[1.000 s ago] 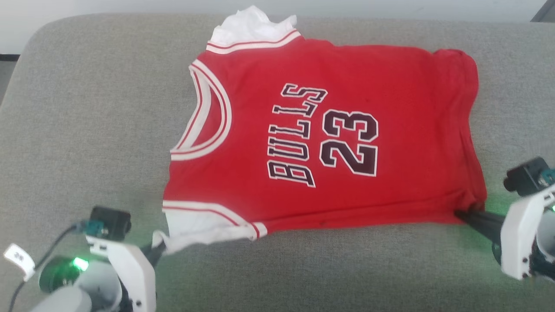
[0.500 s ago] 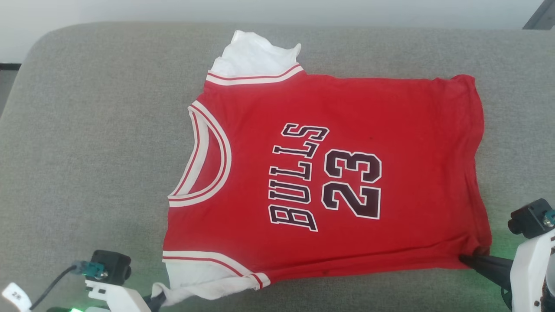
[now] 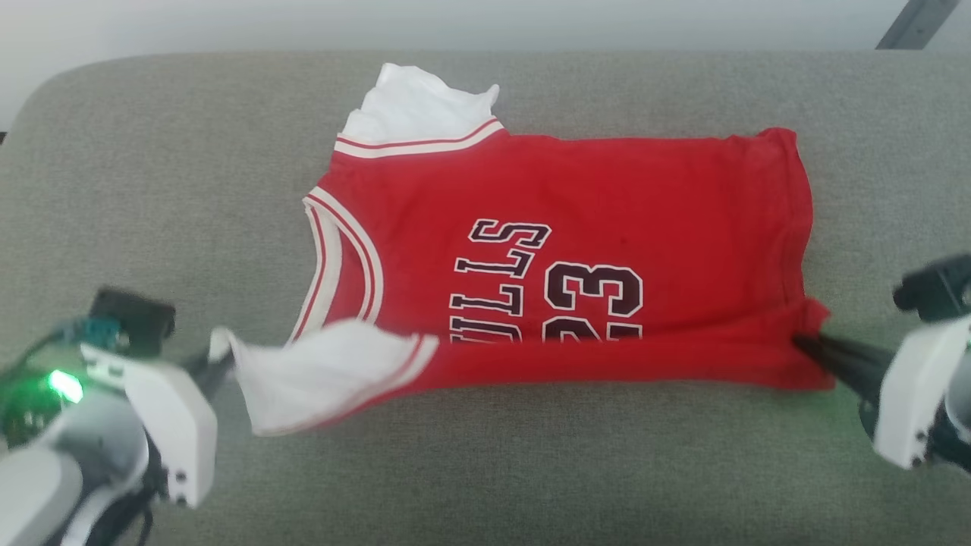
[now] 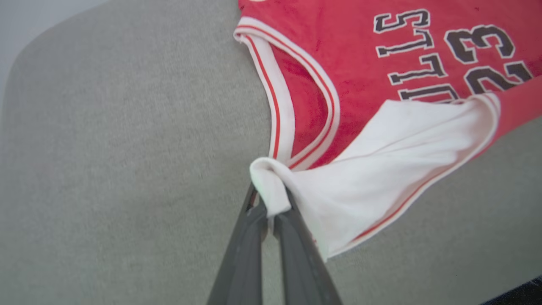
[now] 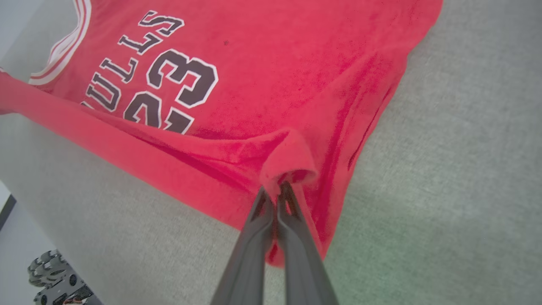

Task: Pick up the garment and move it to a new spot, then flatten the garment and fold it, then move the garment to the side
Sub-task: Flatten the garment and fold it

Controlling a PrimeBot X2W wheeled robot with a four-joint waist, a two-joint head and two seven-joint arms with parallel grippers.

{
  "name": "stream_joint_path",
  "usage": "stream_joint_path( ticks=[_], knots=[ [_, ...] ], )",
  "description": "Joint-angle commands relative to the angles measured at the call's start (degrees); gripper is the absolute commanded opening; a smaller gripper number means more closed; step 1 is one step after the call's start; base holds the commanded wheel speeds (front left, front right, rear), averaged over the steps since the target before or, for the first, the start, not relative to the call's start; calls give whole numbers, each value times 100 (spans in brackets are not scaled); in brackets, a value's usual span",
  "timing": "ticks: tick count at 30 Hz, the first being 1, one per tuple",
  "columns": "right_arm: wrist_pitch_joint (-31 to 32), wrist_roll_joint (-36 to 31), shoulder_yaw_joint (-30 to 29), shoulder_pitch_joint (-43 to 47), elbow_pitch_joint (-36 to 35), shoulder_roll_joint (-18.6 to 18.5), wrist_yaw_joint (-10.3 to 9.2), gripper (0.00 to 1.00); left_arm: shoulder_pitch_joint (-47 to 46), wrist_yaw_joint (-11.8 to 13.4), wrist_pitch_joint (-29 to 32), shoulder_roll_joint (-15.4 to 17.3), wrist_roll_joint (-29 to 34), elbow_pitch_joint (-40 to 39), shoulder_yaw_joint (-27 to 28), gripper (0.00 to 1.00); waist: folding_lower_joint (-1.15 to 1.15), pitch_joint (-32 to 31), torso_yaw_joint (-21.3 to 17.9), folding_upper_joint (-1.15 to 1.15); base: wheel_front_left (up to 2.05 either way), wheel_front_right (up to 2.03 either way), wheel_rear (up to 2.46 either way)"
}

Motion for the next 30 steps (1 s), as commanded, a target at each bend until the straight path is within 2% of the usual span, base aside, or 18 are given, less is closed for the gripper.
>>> stream_joint_path(
  ticks=[1,4,12,18,22,23,24,27,28,29,30],
  knots=[
    [46,-74,-54,-106,37,56,-12,0,-146,-64,8,-47,118,119,2,0,0,32,-29,0,0,0,0],
    [197,-309,-188,-439,180,339,-12,0,-724,-341,20,-203,310,517,-59,0,0,118,-88,0,0,0,0],
    [331,-974,-65,-1405,933,1018,-11,0,-2064,-1101,-25,-1014,659,2081,-403,0,0,461,-191,0,0,0,0],
    [309,-1001,268,-1863,1604,1435,-11,0,-2555,-1565,-177,-1552,610,3367,-551,0,0,629,-262,0,0,0,0],
    [275,-943,511,-2057,1890,1552,-11,0,-2721,-1783,-221,-1824,534,4080,-626,0,0,664,-300,0,0,0,0],
    [257,-910,554,-2101,1953,1583,-11,0,-2762,-1830,-237,-1867,507,4219,-631,5,0,667,-309,0,0,0,0],
    [237,-889,594,-2142,2008,1602,-11,0,-2787,-1861,-235,-1932,450,4355,-616,18,0,667,-318,0,0,0,0],
    [157,-846,701,-2261,2150,1620,-11,63,-2854,-1979,-199,-2055,303,4642,-612,49,0,641,-334,0,0,0,0],
    [134,-843,737,-2283,2174,1617,-11,91,-2872,-2009,-169,-2075,274,4707,-605,78,0,624,-332,0,0,0,0],
    [96,-838,765,-2307,2169,1604,-11,100,-2884,-2043,-133,-2084,266,4747,-621,98,0,607,-328,0,0,0,0],
    [42,-806,765,-2327,2185,1585,-11,100,-2903,-2073,-96,-2087,232,4776,-634,100,0,585,-319,0,0,0,0]
  ],
)
